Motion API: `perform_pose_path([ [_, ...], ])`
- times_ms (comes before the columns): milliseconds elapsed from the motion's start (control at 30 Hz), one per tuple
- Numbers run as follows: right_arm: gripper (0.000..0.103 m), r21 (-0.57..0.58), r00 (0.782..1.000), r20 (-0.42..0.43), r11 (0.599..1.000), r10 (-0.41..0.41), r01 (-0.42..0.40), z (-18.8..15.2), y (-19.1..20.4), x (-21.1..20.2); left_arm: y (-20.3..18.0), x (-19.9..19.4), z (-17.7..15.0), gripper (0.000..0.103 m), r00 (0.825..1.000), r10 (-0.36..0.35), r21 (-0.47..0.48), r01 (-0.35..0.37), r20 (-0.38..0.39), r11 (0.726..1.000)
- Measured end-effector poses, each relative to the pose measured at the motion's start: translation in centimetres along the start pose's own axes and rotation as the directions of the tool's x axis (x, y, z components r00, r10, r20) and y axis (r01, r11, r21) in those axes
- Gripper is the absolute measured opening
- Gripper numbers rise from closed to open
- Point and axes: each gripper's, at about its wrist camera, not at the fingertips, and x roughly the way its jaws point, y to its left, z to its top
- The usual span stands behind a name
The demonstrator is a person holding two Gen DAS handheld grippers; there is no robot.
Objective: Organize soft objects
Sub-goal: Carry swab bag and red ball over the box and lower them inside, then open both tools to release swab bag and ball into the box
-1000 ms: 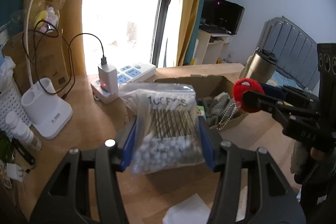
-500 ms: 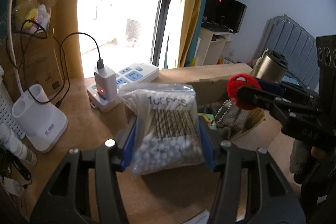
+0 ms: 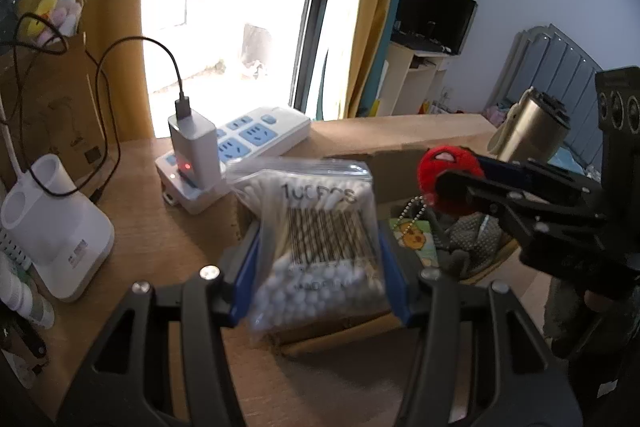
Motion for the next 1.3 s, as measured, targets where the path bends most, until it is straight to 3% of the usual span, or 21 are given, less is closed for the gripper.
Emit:
perform_pose_path([
  [533,0.041,0.006,1.000,-0.025,1.000,-0.006,0.006,-0.2,-0.4,2.8,-0.3,2.8,0.5,0.056,0.999,-0.007,0.018,0.008,-0.054,1.000],
  [600,0.045,0.011,1.000,-0.030,1.000,-0.009,0.009,-0.3,-0.5,3.0,-0.5,3.0,0.5,0.056,0.998,-0.001,0.026,0.002,-0.062,1.000],
  [667,0.055,0.024,1.000,-0.028,1.000,-0.001,0.002,-0.3,-0.7,3.0,-0.6,3.1,0.4,0.058,0.998,0.002,0.031,0.000,-0.065,1.000],
  [800,0.055,0.033,1.000,-0.022,0.999,-0.006,0.007,-0.2,-0.9,2.7,-0.8,2.6,0.7,0.067,0.999,0.006,0.028,-0.005,-0.049,1.000],
  [1300,0.056,0.018,0.999,0.031,1.000,-0.020,0.019,0.5,0.2,-0.9,-1.1,-1.1,1.0,0.071,1.000,0.015,0.026,-0.015,0.010,1.000],
])
